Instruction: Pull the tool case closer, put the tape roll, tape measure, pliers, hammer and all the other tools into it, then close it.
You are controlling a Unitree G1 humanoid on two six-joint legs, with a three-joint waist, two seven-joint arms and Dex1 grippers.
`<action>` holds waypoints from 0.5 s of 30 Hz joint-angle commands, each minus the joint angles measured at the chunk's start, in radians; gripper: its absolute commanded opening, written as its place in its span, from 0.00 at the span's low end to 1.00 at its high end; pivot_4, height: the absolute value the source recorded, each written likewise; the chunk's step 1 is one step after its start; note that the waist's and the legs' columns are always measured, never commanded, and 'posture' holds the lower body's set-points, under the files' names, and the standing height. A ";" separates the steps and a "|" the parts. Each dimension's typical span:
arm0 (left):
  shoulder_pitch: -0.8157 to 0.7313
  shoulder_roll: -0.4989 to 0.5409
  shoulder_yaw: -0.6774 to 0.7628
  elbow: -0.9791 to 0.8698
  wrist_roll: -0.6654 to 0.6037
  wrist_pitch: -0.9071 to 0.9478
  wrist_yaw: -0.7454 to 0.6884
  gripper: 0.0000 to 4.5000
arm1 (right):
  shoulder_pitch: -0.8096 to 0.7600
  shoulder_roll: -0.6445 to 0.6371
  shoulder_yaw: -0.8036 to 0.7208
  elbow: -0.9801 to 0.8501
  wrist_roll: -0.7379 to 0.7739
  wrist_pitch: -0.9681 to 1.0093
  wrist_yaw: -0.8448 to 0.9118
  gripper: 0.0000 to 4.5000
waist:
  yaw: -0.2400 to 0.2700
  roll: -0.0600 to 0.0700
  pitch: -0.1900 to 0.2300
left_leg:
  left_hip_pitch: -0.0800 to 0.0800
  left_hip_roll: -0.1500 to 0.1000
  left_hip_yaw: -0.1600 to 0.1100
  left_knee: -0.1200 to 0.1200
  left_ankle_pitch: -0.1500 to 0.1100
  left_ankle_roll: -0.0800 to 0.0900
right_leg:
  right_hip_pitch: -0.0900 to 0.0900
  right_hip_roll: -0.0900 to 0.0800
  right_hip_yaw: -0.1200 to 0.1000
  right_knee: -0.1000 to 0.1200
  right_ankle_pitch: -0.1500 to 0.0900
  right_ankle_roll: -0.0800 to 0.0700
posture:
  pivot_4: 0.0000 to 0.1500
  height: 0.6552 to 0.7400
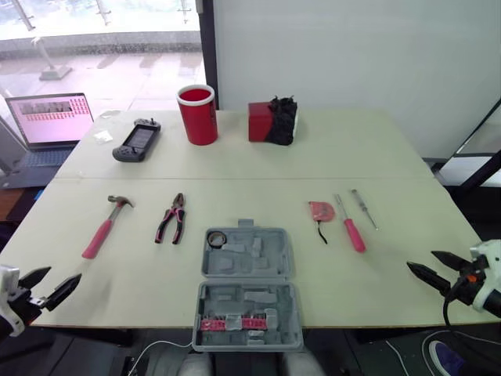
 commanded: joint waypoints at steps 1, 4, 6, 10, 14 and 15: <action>-0.073 0.097 -0.075 -0.041 -0.044 0.103 -0.138 1.00 | 0.009 -0.008 -0.002 -0.142 0.023 0.043 -0.021 1.00 | 0.000 0.000 0.000 | 0.000 0.000 0.000 0.000 0.000 0.000 | 0.000 0.000 0.000 0.000 0.000 0.000 | 1.00 1.00; -0.175 0.156 -0.162 -0.074 -0.029 0.151 -0.197 1.00 | 0.031 -0.001 0.019 -0.264 0.005 0.100 -0.078 1.00 | 0.000 0.000 0.000 | 0.000 0.000 0.000 0.000 0.000 0.000 | 0.000 0.000 0.000 0.000 0.000 0.000 | 1.00 1.00; -0.251 0.171 -0.226 -0.110 -0.020 0.183 -0.220 1.00 | 0.055 0.007 0.032 -0.338 -0.004 0.127 -0.110 1.00 | -0.001 0.000 0.000 | 0.000 0.000 0.000 0.000 0.000 0.000 | 0.000 0.000 0.000 0.000 0.000 0.000 | 1.00 1.00; -0.386 0.183 -0.364 -0.185 -0.007 0.256 -0.271 1.00 | 0.106 0.043 0.045 -0.531 0.003 0.184 -0.199 1.00 | 0.001 0.001 0.000 | 0.000 0.000 0.000 -0.002 0.000 0.000 | 0.000 0.000 0.000 0.001 0.000 0.002 | 1.00 1.00; -0.559 0.153 -0.516 -0.294 -0.025 0.355 -0.329 1.00 | 0.157 0.081 0.084 -0.843 0.027 0.364 -0.370 1.00 | 0.000 0.001 0.001 | -0.001 0.000 -0.001 -0.001 0.000 0.000 | 0.000 0.001 0.000 0.002 0.000 0.002 | 1.00 1.00; -0.599 0.140 -0.542 -0.297 -0.021 0.368 -0.332 1.00 | 0.155 0.091 0.097 -0.893 0.022 0.390 -0.407 1.00 | -0.001 0.001 0.000 | -0.001 0.000 -0.001 -0.001 0.000 0.000 | 0.000 0.001 0.000 0.002 0.000 0.002 | 1.00 1.00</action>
